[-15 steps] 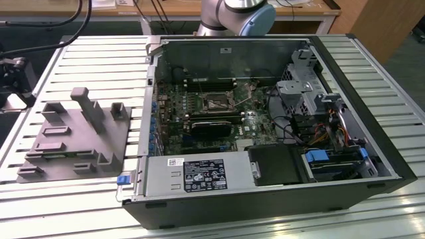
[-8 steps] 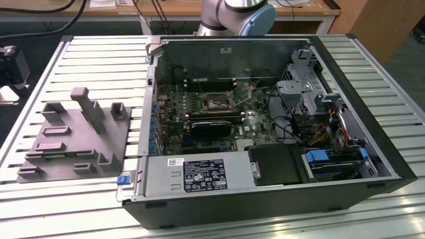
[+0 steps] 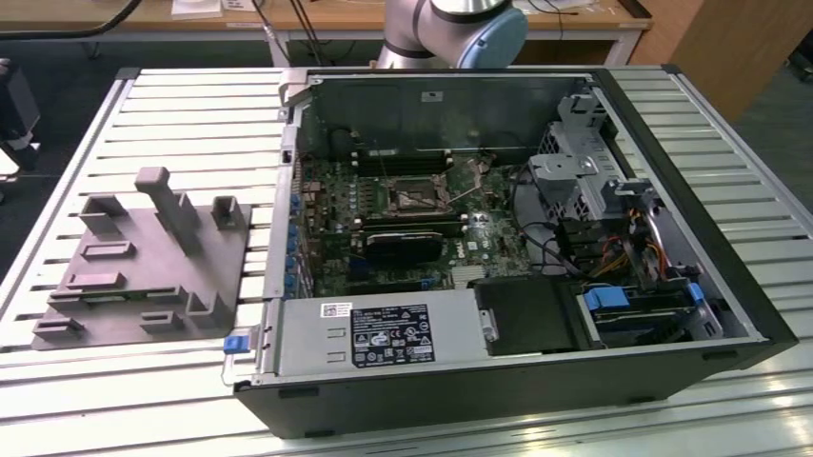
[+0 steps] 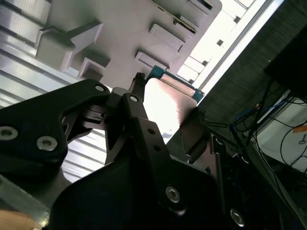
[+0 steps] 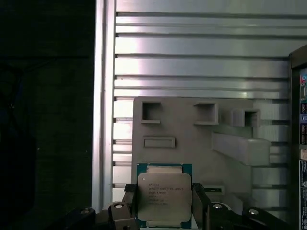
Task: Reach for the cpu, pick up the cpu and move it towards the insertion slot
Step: 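Pick up the cpu and move it towards the insertion slot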
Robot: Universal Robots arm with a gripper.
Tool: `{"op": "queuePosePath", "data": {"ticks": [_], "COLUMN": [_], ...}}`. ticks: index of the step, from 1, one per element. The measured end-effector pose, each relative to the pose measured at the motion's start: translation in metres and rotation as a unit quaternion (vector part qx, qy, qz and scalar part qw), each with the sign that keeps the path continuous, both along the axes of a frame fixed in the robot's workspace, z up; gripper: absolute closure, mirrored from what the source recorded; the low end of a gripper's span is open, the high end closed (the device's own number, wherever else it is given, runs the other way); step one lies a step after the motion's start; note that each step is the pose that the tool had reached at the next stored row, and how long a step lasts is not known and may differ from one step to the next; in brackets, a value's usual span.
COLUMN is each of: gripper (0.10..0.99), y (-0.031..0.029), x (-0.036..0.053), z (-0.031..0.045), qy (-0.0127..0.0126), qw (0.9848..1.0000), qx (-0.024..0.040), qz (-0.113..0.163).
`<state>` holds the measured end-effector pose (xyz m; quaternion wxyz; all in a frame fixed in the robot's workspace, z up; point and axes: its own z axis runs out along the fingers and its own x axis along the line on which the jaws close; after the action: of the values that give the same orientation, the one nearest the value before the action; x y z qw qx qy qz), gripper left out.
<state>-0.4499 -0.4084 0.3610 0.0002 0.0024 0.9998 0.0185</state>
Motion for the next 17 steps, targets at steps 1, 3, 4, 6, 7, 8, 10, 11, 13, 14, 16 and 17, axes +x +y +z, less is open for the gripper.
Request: {"op": "queuePosePath", "data": {"ticks": [1,3,4,6,7,8,10,11,13,14,16,17], "gripper": [0.545,0.545,0.545,0.545,0.545,0.545,0.545,0.545,0.545,0.545,0.545,0.545], "y": [0.0000,0.0000,0.0000,0.0000,0.0000,0.0000,0.0000,0.0000,0.0000,0.0000,0.0000,0.0000], "x": [0.0000,0.0000,0.0000,0.0000,0.0000,0.0000,0.0000,0.0001,0.0001,0.0000,0.0000,0.0001], "z": [0.0030,0.0090,0.0118,0.0174,0.0202,0.0231,0.0294,0.0324,0.0384,0.0414,0.0475,0.0508], "qy": [0.0000,0.0000,0.0000,0.0000,0.0000,0.0000,0.0000,0.0000,0.0000,0.0000,-0.0001,-0.0001], "qw": [1.0000,1.0000,1.0000,1.0000,1.0000,1.0000,1.0000,1.0000,1.0000,1.0000,1.0000,1.0000], "qx": [0.0000,-0.0001,-0.0002,-0.0007,-0.0009,-0.0011,-0.0013,-0.0015,-0.0018,-0.0021,-0.0028,-0.0032], "qz": [0.000,0.000,0.000,0.000,0.000,0.000,0.000,0.000,0.000,0.000,0.000,0.000]}}
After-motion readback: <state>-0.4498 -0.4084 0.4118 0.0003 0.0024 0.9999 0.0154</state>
